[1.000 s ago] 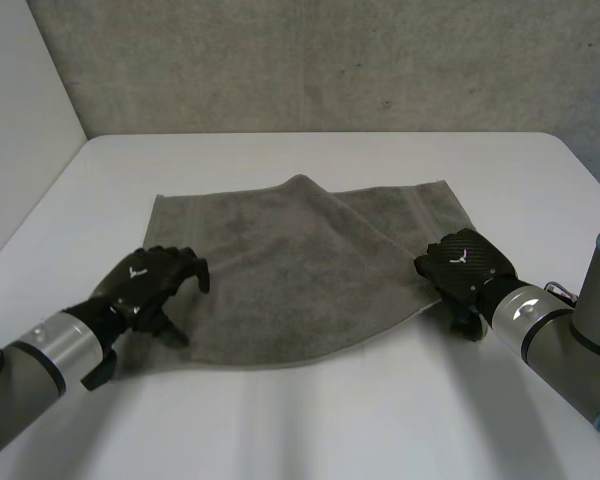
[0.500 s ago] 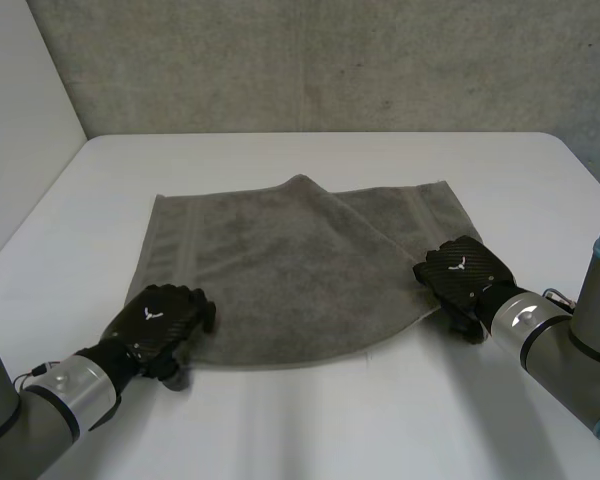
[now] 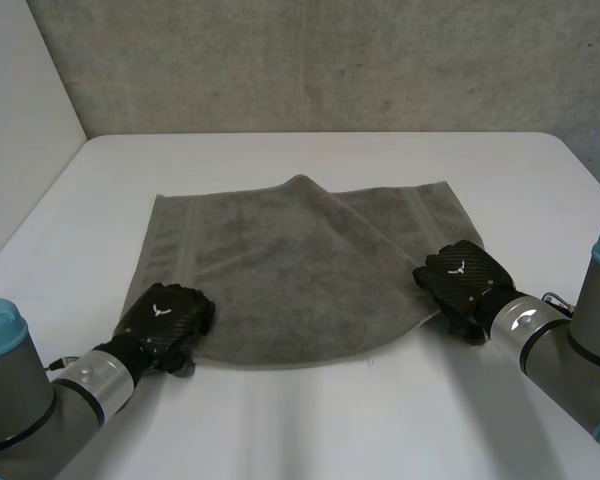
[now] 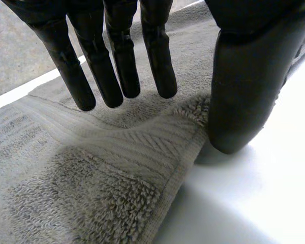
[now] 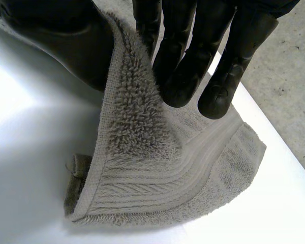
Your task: Fold the towel.
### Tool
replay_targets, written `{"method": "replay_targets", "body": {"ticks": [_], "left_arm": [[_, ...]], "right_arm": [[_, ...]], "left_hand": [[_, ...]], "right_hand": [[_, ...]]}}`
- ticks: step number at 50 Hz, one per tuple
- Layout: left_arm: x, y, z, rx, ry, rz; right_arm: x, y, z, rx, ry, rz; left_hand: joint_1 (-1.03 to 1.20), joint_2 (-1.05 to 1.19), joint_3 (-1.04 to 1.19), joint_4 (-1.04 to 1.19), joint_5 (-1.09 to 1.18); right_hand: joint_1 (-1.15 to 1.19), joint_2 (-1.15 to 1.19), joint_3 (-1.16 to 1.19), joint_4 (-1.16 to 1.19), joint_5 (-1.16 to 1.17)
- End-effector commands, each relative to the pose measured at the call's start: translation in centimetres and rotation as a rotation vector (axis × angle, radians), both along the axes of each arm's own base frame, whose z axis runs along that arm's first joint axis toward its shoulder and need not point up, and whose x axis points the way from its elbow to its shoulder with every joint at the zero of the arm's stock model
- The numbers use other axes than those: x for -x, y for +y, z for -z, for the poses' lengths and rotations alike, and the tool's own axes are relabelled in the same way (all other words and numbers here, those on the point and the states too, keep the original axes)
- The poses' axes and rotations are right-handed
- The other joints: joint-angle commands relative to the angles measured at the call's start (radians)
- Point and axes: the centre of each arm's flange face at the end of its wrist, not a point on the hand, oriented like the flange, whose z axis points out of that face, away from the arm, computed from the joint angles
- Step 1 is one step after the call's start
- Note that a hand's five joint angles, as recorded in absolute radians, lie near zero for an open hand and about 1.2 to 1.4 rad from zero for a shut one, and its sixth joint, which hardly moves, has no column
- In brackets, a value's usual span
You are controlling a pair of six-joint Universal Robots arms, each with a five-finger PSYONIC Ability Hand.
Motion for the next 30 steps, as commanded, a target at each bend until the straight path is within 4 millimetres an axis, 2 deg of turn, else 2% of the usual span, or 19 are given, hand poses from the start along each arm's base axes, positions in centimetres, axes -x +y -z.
{"method": "replay_targets", "body": {"ticks": [1,5,19,20,21,22,23,24,26,30], "left_arm": [[0.1,-0.5,-0.4,0.021,0.007,0.001],[0.2,-0.9,-0.6,0.031,0.013,-0.001],[0.3,-2.2,-0.9,0.08,0.017,-0.018],[0.2,-2.6,-0.7,0.086,0.008,-0.036],[0.0,-2.8,-0.5,0.084,0.0,-0.057],[0.0,-2.8,-0.5,0.084,0.0,-0.057],[-0.1,-3.1,-0.6,0.088,-0.005,-0.073],[-0.2,-3.2,-0.6,0.09,-0.005,-0.084],[-0.5,-3.5,-0.7,0.09,-0.004,-0.099],[-0.7,-3.8,-0.9,0.098,-0.001,-0.111]], "right_arm": [[0.0,0.0,0.0,0.0,0.0,0.002],[0.1,0.0,0.0,0.001,0.001,0.005],[0.1,0.0,0.0,-0.002,0.001,0.015],[0.1,-0.1,0.0,-0.001,0.0,0.017],[0.1,-0.1,0.0,0.0,-0.003,0.023],[0.1,-0.1,0.0,0.0,-0.003,0.023],[0.2,-0.2,0.0,-0.007,-0.011,0.034],[0.3,-0.3,0.0,-0.017,-0.024,0.054],[0.3,-0.5,0.1,-0.029,-0.039,0.073],[0.5,-0.8,0.7,-0.056,-0.049,0.104]], "left_hand": [[0.192,0.191,0.194,0.197,0.196],[0.324,0.323,0.326,0.329,0.327],[0.307,0.306,0.309,0.312,0.31],[0.333,0.332,0.335,0.338,0.336],[0.45,0.448,0.451,0.454,0.453],[0.451,0.449,0.452,0.456,0.454],[0.608,0.606,0.609,0.613,0.611],[0.705,0.704,0.706,0.71,0.708],[0.706,0.705,0.707,0.711,0.709],[0.706,0.705,0.707,0.711,0.709]], "right_hand": [[0.049,0.076,0.08,0.063,0.046],[0.049,0.076,0.08,0.063,0.046],[0.049,0.076,0.08,0.063,0.046],[0.049,0.076,0.08,0.063,0.046],[0.049,0.076,0.08,0.063,0.046],[0.049,0.076,0.08,0.063,0.046],[-0.063,-0.036,-0.033,-0.049,-0.066],[-0.303,-0.276,-0.272,-0.289,-0.305],[-0.389,-0.363,-0.359,-0.376,-0.392],[-0.411,-0.384,-0.38,-0.397,-0.414]]}}
